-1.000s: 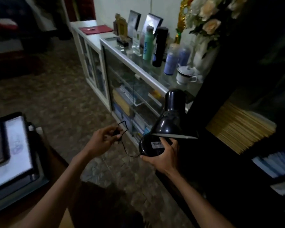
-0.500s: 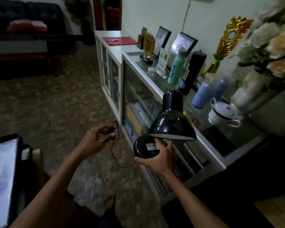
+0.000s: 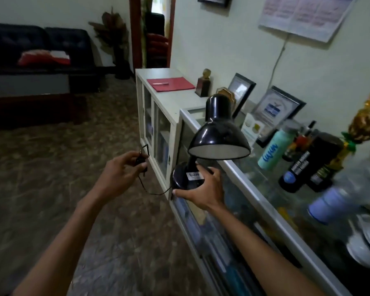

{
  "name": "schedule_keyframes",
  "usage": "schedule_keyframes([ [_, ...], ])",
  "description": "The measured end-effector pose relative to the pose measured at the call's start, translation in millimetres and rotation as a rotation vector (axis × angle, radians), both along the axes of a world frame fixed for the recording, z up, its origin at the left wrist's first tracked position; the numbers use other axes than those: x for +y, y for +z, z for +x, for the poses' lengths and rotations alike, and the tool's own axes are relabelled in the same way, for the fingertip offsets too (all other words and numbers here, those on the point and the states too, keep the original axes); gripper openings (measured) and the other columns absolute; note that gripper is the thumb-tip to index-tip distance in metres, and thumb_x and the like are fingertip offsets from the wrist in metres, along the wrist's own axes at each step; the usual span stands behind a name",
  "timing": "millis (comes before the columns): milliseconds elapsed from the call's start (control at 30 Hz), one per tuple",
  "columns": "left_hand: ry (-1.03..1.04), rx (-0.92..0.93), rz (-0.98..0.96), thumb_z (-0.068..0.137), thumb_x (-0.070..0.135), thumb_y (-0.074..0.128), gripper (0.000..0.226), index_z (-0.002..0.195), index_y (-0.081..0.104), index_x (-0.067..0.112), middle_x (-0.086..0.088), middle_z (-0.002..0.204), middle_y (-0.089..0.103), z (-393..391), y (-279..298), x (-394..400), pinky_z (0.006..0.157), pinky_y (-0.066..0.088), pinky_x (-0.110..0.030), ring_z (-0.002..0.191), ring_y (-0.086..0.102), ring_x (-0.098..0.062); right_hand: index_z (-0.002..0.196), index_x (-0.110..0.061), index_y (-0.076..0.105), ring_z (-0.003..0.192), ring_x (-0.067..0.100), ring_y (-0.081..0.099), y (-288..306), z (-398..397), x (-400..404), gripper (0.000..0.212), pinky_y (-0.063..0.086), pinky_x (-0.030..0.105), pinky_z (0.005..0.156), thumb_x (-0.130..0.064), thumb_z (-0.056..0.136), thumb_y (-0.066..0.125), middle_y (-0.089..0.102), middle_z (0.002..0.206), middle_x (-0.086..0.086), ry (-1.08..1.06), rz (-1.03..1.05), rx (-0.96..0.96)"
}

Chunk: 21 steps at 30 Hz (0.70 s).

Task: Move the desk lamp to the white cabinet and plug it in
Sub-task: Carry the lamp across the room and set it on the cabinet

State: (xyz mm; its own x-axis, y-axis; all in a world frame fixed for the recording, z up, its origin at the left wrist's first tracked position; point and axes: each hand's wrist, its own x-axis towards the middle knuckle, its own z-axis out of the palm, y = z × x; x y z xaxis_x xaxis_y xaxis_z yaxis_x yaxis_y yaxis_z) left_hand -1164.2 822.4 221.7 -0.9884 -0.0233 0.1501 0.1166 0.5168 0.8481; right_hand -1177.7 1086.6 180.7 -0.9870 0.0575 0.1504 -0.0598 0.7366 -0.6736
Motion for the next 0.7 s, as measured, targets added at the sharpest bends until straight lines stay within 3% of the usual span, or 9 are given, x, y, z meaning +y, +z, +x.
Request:
schedule_keyframes([
  [167,0.027,0.055,-0.023,0.091,0.036,0.068,0.025,0.114,0.063,0.043,0.014,0.099,0.068,-90.3,3.8,-31.1,0.079,0.053,-0.029,0.094,0.066,0.000,0.137,-0.038,0.051,0.121,0.019,0.047,3.8,-103.8,-40.1,0.115,0.050,0.033,0.097,-0.080,0.034,0.077,0.039,0.130,0.000,0.038,-0.008,0.022],
  [367,0.023,0.117,-0.063,0.089,0.036,0.070,0.023,0.105,0.062,0.049,0.027,0.089,0.064,-230.2,2.4,-53.5,0.070,0.047,-0.017,0.081,0.063,0.016,0.134,-0.041,0.052,0.120,0.020,0.044,0.0,-242.9,-74.3,0.112,0.051,0.036,0.097,-0.083,0.033,0.075,0.038,0.125,-0.002,0.043,-0.011,0.058],
  [500,-0.005,0.133,-0.074,0.090,0.032,0.070,0.025,0.114,0.065,0.039,0.029,0.089,0.062,-327.0,10.9,-64.8,0.063,0.042,-0.004,0.082,0.059,0.026,0.135,-0.039,0.051,0.125,0.021,0.040,6.0,-333.1,-92.9,0.111,0.049,0.037,0.101,-0.080,0.035,0.075,0.040,0.127,0.000,0.025,-0.031,0.051],
  [700,-0.044,0.138,-0.044,0.091,0.028,0.070,0.024,0.115,0.067,0.033,0.020,0.093,0.068,-459.8,25.3,-87.9,0.061,0.046,-0.001,0.083,0.065,0.016,0.134,-0.044,0.050,0.119,0.018,0.039,14.5,-454.7,-122.6,0.105,0.050,0.033,0.091,-0.079,0.038,0.076,0.047,0.120,-0.001,-0.008,-0.057,0.046],
])
